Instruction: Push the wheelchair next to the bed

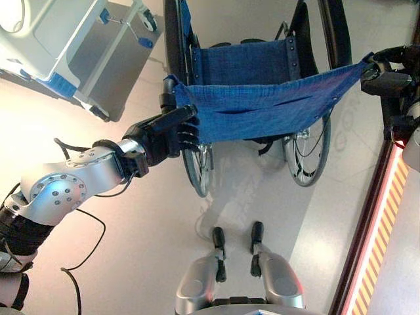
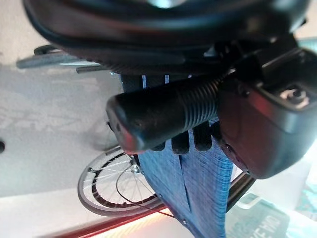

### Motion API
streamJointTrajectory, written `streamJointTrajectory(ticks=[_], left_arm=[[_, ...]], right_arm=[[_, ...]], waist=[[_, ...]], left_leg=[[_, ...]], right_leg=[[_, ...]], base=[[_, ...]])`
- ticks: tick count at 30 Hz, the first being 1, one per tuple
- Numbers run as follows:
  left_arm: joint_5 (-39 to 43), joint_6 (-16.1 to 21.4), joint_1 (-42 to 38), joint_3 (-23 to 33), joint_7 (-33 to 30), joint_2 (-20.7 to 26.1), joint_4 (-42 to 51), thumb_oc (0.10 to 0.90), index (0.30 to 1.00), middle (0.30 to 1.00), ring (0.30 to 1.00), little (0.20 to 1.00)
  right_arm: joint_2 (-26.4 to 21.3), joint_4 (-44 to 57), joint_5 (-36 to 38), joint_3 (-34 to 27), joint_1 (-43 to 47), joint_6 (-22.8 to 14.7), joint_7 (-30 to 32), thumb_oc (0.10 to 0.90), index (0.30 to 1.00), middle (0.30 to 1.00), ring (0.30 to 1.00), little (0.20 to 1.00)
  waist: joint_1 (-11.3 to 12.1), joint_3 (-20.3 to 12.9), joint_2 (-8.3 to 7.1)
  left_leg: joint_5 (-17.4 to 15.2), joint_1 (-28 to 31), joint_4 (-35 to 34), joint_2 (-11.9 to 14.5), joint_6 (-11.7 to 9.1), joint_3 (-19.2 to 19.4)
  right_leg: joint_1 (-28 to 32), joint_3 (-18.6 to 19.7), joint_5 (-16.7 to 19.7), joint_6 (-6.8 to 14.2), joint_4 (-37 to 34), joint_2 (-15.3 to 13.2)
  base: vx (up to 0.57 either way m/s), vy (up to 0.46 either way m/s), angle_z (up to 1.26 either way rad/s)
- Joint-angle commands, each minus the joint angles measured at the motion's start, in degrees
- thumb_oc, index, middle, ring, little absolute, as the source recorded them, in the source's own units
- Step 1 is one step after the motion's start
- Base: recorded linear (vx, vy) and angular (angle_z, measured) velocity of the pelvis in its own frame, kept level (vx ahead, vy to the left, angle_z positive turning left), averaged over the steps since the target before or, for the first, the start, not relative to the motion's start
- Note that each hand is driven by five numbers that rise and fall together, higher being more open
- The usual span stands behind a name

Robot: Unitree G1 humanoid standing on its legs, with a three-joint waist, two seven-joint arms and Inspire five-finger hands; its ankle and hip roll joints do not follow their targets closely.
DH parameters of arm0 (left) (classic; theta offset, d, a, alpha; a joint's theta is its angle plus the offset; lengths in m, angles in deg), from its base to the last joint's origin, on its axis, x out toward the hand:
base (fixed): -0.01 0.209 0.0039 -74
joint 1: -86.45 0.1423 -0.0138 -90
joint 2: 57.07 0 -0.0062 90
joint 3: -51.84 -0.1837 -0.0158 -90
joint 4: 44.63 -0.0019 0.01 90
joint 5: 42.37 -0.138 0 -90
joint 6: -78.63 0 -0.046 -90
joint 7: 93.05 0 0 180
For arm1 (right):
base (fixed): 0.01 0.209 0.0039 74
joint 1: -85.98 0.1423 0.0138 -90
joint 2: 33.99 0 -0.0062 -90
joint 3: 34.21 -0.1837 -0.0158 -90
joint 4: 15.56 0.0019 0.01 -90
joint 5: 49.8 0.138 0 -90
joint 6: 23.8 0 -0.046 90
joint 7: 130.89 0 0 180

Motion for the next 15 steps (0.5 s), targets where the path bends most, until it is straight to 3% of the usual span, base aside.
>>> streamJointTrajectory(ticks=[1,11,14,15], left_arm=[[-1.75,7.72,-1.90,12.12,2.40,0.69,-1.49,0.400,0.300,0.300,0.300,0.300],[-1.17,7.93,-2.61,11.20,2.67,0.50,-1.17,0.400,0.300,0.300,0.300,0.300],[0.88,8.78,-2.61,11.50,1.37,0.54,-1.18,0.400,0.300,0.300,0.300,0.300],[1.64,8.73,-2.54,11.87,0.69,0.55,-1.25,0.400,0.300,0.300,0.300,0.300]], right_arm=[[4.43,5.01,5.19,0.35,1.45,-4.15,-4.36,0.400,0.300,0.300,0.300,0.300],[4.35,5.48,4.67,0.66,1.73,-3.45,-4.35,0.400,0.300,0.300,0.300,0.300],[3.90,5.28,4.76,0.96,2.22,-3.19,-5.19,0.400,0.300,0.300,0.300,0.300],[3.88,5.34,4.48,1.20,2.54,-2.94,-5.78,0.400,0.300,0.300,0.300,0.300]], waist=[[-0.03,-5.00,-1.48],[-0.28,-4.67,-2.77],[-0.33,-4.29,-4.23],[-0.15,-3.92,-5.09]], left_leg=[[0.75,-1.73,1.91,1.67,-3.96,2.02],[0.89,-2.27,4.08,4.00,-4.53,1.54],[0.11,-3.45,9.91,6.03,-5.20,0.99],[0.82,-5.12,15.37,7.13,-5.58,0.32]], right_leg=[[0.56,1.75,-0.73,3.21,1.69,-2.61],[0.09,1.91,-2.29,1.67,3.66,0.03],[0.08,1.79,-2.48,0.81,4.78,0.48],[0.17,1.62,-2.56,0.33,5.60,0.63]], base=[[0.00,-0.066,0.00],[0.00,-0.113,0.00],[0.03,-0.192,0.03],[0.08,-0.213,0.00]])
